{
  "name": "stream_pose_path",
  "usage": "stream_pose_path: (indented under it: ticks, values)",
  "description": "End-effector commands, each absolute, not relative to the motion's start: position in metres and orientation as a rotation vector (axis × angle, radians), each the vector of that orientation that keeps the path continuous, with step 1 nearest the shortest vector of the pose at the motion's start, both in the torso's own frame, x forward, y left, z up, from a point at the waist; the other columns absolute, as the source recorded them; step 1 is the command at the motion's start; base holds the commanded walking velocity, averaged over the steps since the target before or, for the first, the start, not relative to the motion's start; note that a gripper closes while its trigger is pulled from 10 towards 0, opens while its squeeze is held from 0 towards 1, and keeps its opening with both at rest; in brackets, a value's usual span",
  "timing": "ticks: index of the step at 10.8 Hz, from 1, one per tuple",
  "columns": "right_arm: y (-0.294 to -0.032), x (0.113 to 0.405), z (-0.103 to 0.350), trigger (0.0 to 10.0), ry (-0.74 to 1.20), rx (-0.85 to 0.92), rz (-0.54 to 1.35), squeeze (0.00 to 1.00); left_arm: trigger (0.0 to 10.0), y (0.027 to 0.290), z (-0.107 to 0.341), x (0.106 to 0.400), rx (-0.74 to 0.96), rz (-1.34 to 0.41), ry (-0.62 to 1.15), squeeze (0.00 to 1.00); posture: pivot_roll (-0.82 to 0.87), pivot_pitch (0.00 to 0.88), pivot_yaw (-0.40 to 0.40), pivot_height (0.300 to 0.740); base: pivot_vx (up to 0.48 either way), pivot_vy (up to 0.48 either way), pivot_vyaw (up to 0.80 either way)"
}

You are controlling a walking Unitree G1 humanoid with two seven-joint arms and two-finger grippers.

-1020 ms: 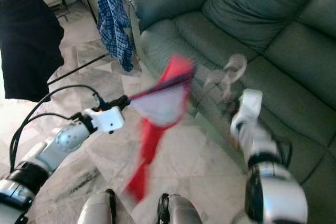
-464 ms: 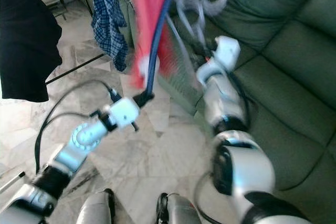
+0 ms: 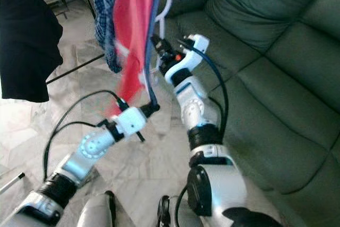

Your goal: Hang hanger

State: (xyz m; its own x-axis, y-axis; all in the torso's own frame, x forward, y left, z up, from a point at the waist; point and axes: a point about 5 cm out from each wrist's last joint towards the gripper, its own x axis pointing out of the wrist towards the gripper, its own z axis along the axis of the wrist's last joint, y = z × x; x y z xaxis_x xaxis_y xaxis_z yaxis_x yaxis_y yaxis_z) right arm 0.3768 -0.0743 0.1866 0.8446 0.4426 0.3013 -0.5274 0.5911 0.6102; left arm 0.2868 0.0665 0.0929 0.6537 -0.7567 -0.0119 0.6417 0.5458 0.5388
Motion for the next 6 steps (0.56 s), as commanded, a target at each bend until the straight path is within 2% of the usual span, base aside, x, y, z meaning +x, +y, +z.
stream_pose_path:
  ticks: [1,3,5,6]
  values:
    - [-0.085,0.382,0.225,10.0,-0.280,0.753,0.557,0.00,10.0,0.058,0.075,0.274,0.559,-0.943,-0.166,0.00,0.04,0.132,-0.111,0.740,0.000,0.000,0.00]
    - [-0.095,0.378,0.227,10.0,-0.404,0.159,0.486,0.00,10.0,0.060,0.074,0.274,0.559,-0.942,-0.147,0.00,0.05,0.129,-0.115,0.740,0.000,0.000,0.00]
    - [-0.091,0.370,0.225,10.0,-0.414,0.169,0.542,0.00,10.0,0.064,0.069,0.274,0.550,-0.947,-0.107,0.00,0.05,0.127,-0.112,0.740,0.000,0.000,0.00]
    - [-0.085,0.362,0.217,10.0,-0.425,0.131,0.586,0.00,10.0,0.068,0.067,0.275,0.540,-0.943,-0.084,1.00,0.05,0.127,-0.110,0.740,0.000,0.000,0.00]
